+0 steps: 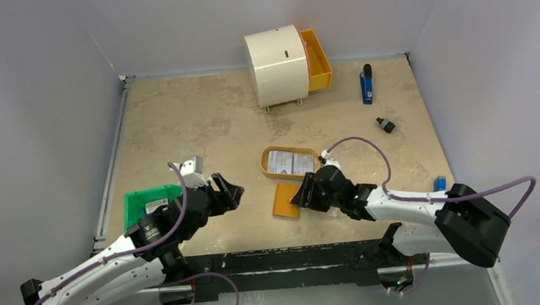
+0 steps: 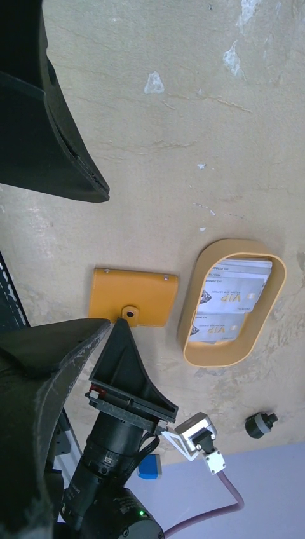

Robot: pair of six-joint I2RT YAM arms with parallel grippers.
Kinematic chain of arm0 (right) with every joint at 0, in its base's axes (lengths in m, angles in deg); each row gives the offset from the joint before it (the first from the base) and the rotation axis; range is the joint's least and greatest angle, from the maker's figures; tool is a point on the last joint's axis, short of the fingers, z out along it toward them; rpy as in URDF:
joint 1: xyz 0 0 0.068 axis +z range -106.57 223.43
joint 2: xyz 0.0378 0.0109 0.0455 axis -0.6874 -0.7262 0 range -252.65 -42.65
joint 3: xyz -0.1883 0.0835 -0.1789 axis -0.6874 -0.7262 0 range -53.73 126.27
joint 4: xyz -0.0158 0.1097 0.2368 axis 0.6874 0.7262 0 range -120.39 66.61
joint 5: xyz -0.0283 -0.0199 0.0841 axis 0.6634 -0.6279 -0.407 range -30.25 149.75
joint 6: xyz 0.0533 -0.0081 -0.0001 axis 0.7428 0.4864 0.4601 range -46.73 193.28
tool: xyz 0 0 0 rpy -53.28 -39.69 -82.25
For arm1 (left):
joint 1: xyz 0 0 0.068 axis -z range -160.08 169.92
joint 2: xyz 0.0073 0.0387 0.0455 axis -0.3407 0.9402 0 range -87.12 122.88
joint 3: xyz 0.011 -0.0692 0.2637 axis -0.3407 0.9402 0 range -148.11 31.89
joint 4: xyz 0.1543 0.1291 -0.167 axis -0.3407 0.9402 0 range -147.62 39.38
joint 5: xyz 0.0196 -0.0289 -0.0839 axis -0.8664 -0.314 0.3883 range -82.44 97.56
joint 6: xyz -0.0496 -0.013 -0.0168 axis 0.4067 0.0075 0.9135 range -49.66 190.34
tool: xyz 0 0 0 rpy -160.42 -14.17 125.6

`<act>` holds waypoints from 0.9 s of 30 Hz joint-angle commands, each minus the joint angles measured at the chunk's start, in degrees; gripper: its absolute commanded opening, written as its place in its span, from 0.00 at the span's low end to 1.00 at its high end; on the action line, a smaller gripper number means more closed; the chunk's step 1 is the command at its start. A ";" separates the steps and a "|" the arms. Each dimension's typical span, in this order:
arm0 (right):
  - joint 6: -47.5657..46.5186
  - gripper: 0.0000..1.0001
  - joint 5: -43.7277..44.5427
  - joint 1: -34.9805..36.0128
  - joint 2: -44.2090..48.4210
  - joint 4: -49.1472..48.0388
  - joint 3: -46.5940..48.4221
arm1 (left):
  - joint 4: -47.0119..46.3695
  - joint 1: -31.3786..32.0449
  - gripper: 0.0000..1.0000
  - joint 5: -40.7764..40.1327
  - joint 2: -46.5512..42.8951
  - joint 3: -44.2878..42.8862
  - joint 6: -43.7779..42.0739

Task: Put the credit cards into the card holder
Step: Place the card holder at the center of the board, then reset both arms

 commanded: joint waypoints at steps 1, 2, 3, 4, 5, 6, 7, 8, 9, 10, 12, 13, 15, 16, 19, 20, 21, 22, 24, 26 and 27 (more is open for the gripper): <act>-0.54 0.52 -1.49 -0.35 -1.62 -4.05 1.10 | -1.95 0.11 0.66 0.39 0.14 -0.02 0.50; -0.66 0.52 -1.64 -0.33 -2.01 -4.18 1.26 | -1.95 0.10 0.66 0.35 0.15 0.03 0.42; -0.66 0.52 -1.86 -0.32 -2.26 -4.35 1.31 | -1.93 0.10 0.66 0.28 0.18 0.02 0.33; -0.66 0.52 -1.96 -0.32 -2.48 -4.50 1.31 | -1.95 0.10 0.66 0.19 0.19 -0.04 0.29; -0.65 0.52 -2.05 -0.32 -2.71 -4.67 1.32 | -1.91 0.10 0.65 0.09 0.12 -0.02 0.31; -0.66 0.52 -2.08 -0.32 -2.81 -4.87 1.32 | -1.94 0.10 0.65 0.00 0.11 0.00 0.33; -0.68 0.52 -2.23 -0.35 -3.08 -4.97 1.24 | -1.95 0.10 0.65 -0.05 0.08 0.04 0.22; -0.62 0.52 -2.25 -0.33 -3.21 -5.12 1.18 | -1.86 0.10 0.65 -0.09 0.10 0.03 0.21; -0.50 0.52 -2.25 -0.32 -3.30 -5.17 1.14 | -1.79 0.10 0.65 -0.17 0.02 0.01 0.16; -0.42 0.51 -2.12 -0.38 -3.31 -5.21 1.06 | -1.68 0.10 0.65 -0.30 -0.02 0.03 0.18; -0.53 0.51 -1.72 -0.41 -2.75 -4.78 1.14 | -1.42 0.10 0.65 -0.49 -0.11 0.02 0.12; -0.74 0.51 -1.33 -0.41 -2.06 -3.98 1.25 | -1.35 0.10 0.65 -0.60 -0.22 -0.01 0.07; -1.67 0.53 0.17 -0.41 0.56 -0.10 2.51 | -0.63 0.10 0.66 -0.98 -0.46 -0.56 -0.06; -2.54 0.55 1.41 -0.41 3.27 3.25 3.56 | 0.27 0.10 0.66 -1.31 -0.44 -1.36 -0.29; -7.49 0.60 8.57 -0.40 11.07 15.32 7.64 | 4.22 0.10 0.68 -4.61 -0.16 -5.18 -0.95; -9.20 0.61 11.26 -0.39 13.95 18.41 9.17 | 5.55 0.14 0.69 -6.41 0.02 -6.54 -0.86; -13.30 0.62 14.61 -0.41 16.47 20.77 10.79 | 6.69 0.11 0.72 -8.18 0.12 -7.99 -0.74; -16.30 0.64 16.97 -0.39 18.57 22.87 12.92 | 7.42 0.10 0.74 -10.46 0.06 -9.24 -0.31; -21.38 0.68 21.57 -0.33 20.84 25.80 17.34 | 8.10 0.17 0.78 -16.15 -0.36 -11.05 2.51; -23.17 0.69 27.99 -0.34 20.44 30.05 22.47 | 9.63 0.10 0.79 -23.56 -0.43 -12.06 8.30; -23.68 0.69 31.27 -0.33 19.34 31.82 25.14 | 11.26 0.14 0.80 -26.22 0.02 -12.60 12.07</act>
